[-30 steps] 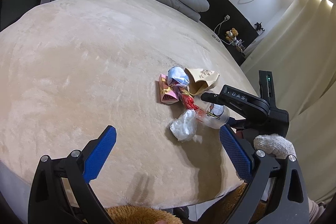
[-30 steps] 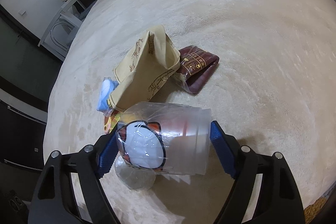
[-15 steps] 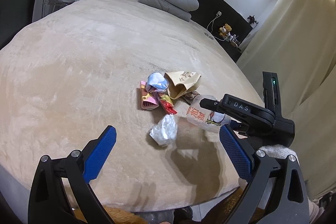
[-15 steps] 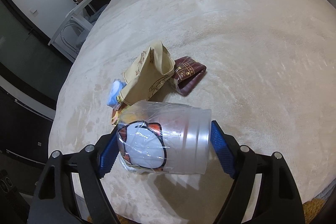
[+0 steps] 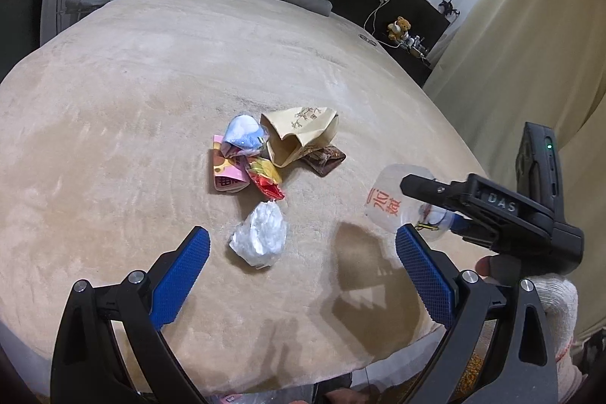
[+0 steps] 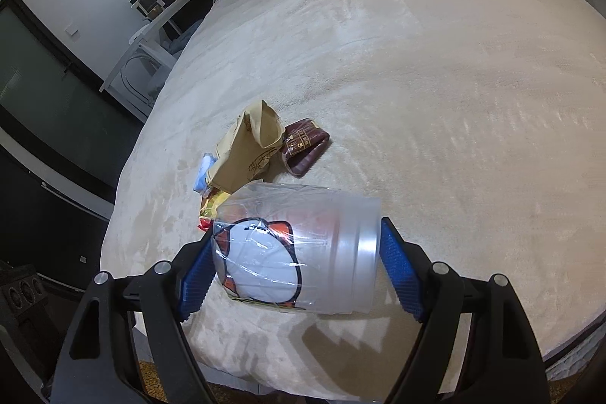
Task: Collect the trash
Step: 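Grasp the crumpled white plastic bag with the left tool while the right holds the cup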
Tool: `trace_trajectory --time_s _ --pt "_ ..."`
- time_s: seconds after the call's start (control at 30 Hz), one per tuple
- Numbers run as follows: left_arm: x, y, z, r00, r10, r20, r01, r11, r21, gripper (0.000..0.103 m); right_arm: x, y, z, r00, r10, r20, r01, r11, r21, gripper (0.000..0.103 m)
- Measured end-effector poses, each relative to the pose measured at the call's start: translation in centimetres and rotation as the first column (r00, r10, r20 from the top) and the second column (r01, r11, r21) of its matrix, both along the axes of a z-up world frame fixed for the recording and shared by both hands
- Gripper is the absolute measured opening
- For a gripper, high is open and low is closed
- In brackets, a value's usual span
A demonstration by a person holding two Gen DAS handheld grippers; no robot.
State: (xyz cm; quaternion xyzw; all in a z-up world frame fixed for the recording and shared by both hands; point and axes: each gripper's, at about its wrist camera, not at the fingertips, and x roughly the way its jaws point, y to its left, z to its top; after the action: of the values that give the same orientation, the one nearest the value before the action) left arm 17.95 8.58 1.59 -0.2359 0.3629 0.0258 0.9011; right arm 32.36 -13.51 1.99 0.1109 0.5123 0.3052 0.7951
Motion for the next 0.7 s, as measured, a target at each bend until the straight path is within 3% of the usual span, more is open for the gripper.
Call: trace_trajectory --time_s 0.53,0.7 --pt "5.9 -0.7 -6.8 0.982 -0.046 -0.184 0.068 0.991 0.116 0.095 0.1 -4.3 -2.0 0.999 0.009 -0.041 -0.009 1.0 -0.002 0.075" --pt "7.1 -1.4 -7.8 0.974 -0.043 -0.224 0.086 0.979 0.185 0.07 0.2 -5.3 -2.9 0.998 0.009 -0.058 -0.009 1.0 -0.001 0.074"
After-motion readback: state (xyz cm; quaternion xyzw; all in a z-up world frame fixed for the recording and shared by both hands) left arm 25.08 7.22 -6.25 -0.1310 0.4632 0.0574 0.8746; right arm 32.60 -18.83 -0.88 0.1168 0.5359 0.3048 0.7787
